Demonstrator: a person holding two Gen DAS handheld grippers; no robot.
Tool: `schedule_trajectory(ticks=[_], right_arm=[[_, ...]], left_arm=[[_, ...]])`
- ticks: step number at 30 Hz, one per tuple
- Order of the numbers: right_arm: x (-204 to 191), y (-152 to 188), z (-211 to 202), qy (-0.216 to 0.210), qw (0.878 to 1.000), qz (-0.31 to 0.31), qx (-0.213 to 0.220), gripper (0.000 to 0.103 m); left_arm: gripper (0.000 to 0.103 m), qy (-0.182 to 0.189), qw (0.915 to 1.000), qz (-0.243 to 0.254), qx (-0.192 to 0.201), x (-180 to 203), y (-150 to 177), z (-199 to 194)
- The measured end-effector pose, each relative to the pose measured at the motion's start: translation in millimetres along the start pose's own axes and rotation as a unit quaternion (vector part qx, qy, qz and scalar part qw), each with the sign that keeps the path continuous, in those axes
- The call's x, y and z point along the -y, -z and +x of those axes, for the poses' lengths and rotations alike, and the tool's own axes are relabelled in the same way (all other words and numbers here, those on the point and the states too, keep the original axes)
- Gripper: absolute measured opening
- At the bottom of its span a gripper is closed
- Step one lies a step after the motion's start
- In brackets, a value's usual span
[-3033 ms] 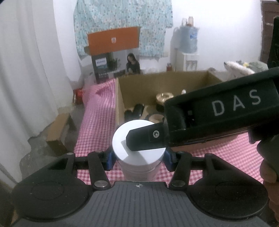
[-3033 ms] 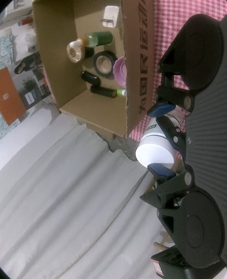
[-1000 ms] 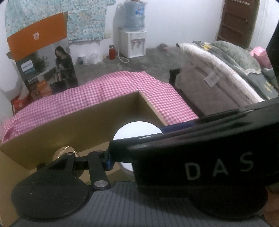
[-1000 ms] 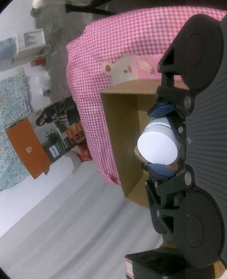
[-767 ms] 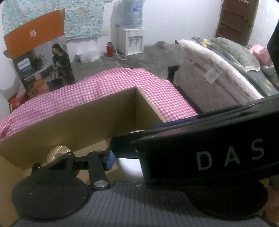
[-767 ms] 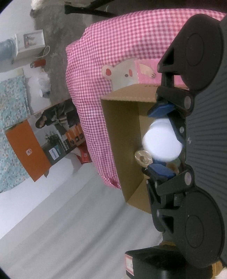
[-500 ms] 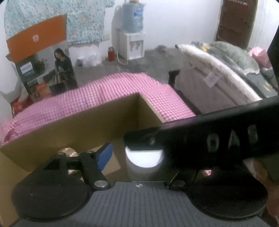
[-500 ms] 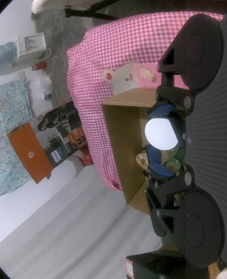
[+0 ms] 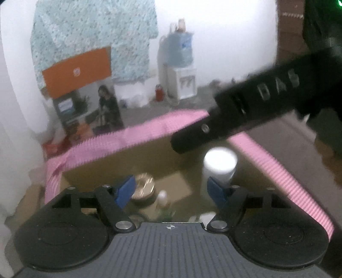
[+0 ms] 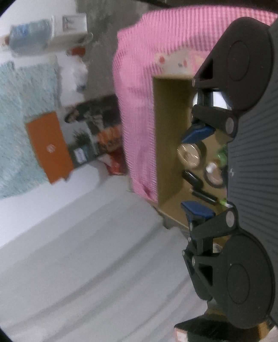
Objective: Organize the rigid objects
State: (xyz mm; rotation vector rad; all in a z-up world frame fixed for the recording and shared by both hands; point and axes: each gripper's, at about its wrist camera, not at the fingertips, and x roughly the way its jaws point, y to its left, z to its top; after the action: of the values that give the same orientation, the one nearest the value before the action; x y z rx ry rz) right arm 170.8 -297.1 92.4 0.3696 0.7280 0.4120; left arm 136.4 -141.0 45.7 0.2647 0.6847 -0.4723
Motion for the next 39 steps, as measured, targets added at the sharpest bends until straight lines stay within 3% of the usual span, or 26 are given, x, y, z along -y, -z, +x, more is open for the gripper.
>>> schedule_trajectory(ticks=[10,16,26,39], right_arm=[[-17,5,67,0.016,0.994,-0.021,-0.104,0.051],[-14,10,93,0.031,0.988,-0.028,-0.148,0.033],[-9,7,109,0.038,0.984,-0.043,-0.169,0.022],[-8,-3,108,0.040,0.984,-0.064,-0.162,0.019]], left_arm=[[0.050,0.006,0.9995,-0.013,-0.029,-13,13,29],[0.040,0.013,0.9988,-0.031,-0.035,-19,11,40],[0.024,0.020,0.9976,-0.046,-0.048,-22,12,49],[0.023,0.017,0.9980,-0.053,-0.031,-22,2,51]])
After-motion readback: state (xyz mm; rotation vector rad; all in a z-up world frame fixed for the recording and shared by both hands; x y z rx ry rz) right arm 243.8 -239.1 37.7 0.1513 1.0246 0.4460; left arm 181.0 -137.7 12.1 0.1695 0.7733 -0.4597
